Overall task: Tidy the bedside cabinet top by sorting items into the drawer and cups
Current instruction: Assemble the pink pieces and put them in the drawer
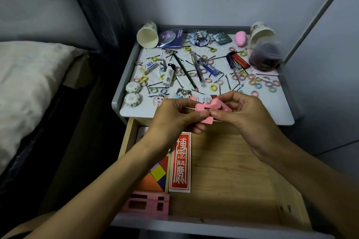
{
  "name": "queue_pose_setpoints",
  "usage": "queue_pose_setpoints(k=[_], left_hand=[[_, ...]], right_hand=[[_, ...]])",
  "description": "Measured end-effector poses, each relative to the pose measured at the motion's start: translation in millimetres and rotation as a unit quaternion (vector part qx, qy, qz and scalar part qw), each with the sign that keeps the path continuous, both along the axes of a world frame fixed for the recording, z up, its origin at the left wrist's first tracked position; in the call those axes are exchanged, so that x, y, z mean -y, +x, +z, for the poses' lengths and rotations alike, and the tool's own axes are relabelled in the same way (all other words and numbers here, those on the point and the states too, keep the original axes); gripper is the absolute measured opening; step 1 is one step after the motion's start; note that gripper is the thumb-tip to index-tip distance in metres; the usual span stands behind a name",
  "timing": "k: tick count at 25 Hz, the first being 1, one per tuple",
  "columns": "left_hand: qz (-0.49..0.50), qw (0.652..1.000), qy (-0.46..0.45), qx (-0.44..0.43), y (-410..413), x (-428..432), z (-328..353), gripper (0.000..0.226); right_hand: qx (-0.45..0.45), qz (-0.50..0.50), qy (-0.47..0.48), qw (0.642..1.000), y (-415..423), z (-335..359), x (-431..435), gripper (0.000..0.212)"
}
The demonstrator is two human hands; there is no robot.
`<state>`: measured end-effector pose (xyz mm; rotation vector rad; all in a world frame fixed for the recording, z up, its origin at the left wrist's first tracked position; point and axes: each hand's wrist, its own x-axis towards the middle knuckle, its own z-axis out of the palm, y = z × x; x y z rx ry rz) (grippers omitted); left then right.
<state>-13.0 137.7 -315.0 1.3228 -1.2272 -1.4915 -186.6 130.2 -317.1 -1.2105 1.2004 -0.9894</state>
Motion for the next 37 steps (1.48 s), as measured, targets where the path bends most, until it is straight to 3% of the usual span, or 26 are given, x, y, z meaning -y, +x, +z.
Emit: queue_pose_setpoints(k=[13, 27, 32, 37], left_hand=[[0.052, 0.98, 0.119, -0.149, -1.2, -0.4, 4.2, 0.024], [0.057, 0.992, 0.063, -0.088, -1.0, -4.4, 5.5, 0.018], [0.049, 0.995, 0.057, -0.064, -0.8, -5.3, 5.3, 0.012], [0.031, 0.997, 0.05, -0.039, 0.2, -6.2, 6.4, 0.011]], right_hand=[[0.0, -0.008, 0.008, 1.0, -0.1, -1.0, -0.9, 0.024], [-0.07, -0.003, -0.029, 0.997, 2.3, -2.4, -3.4, 0.022], [-0.107, -0.046, -0.051, 0.992, -0.1, -5.9, 3.5, 0.037], [-0.1, -0.007, -0.043, 0.994, -1.4, -4.7, 2.8, 0.037]])
